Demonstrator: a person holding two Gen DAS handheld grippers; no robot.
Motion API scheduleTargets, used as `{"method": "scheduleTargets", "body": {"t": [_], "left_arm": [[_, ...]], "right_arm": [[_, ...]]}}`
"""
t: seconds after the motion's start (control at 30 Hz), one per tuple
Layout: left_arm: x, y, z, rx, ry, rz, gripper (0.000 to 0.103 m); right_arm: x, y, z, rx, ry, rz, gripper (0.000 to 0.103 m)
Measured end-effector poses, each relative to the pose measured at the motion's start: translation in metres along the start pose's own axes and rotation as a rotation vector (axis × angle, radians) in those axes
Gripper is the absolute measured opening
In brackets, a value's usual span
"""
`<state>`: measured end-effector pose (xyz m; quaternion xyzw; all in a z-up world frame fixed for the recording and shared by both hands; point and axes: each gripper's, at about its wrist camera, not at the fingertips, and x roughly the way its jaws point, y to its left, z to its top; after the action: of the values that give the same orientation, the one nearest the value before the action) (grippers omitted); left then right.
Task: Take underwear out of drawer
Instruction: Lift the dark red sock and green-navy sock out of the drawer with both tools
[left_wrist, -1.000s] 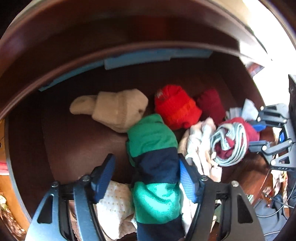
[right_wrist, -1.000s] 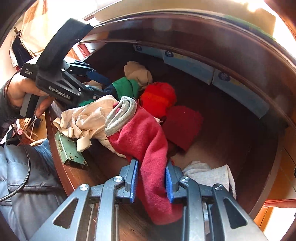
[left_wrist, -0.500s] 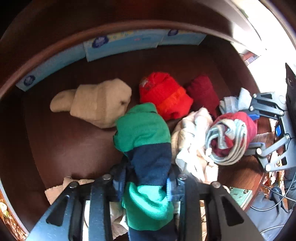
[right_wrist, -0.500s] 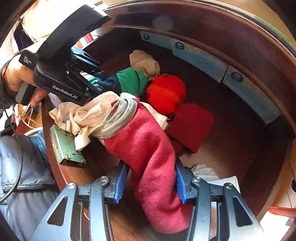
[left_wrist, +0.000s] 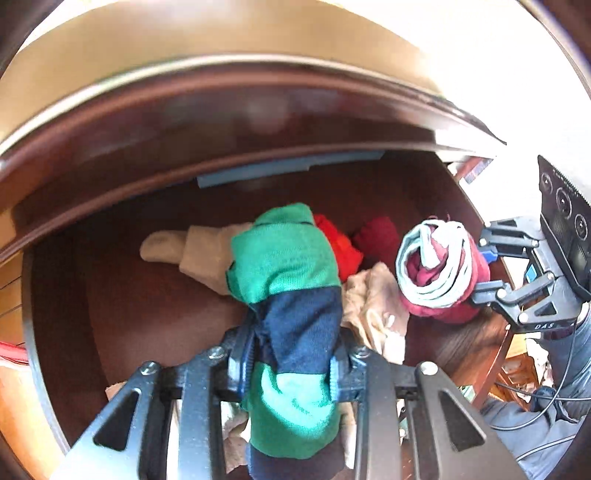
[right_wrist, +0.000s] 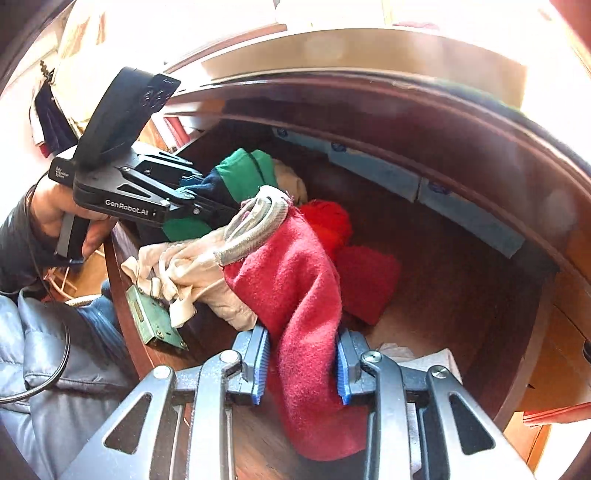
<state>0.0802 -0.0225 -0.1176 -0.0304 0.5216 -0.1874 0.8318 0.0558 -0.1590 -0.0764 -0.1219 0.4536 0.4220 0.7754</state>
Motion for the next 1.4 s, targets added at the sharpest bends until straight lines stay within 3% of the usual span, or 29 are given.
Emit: {"method": "scheduleTargets", "body": {"t": [0.47,1.4], "left_arm": [[-0.031,0.007,-0.006,0.042,-0.164,0.039,0.028],[-0.085,0.019,-0.041,0.033,-0.397,0.102,0.028]], "right_arm": [[-0.031,0.000,-0.016,0.047,-0.163,-0.015,0.032],[-0.063,-0.011,-0.033,0.132,-0.439,-0.061,0.032]]}}
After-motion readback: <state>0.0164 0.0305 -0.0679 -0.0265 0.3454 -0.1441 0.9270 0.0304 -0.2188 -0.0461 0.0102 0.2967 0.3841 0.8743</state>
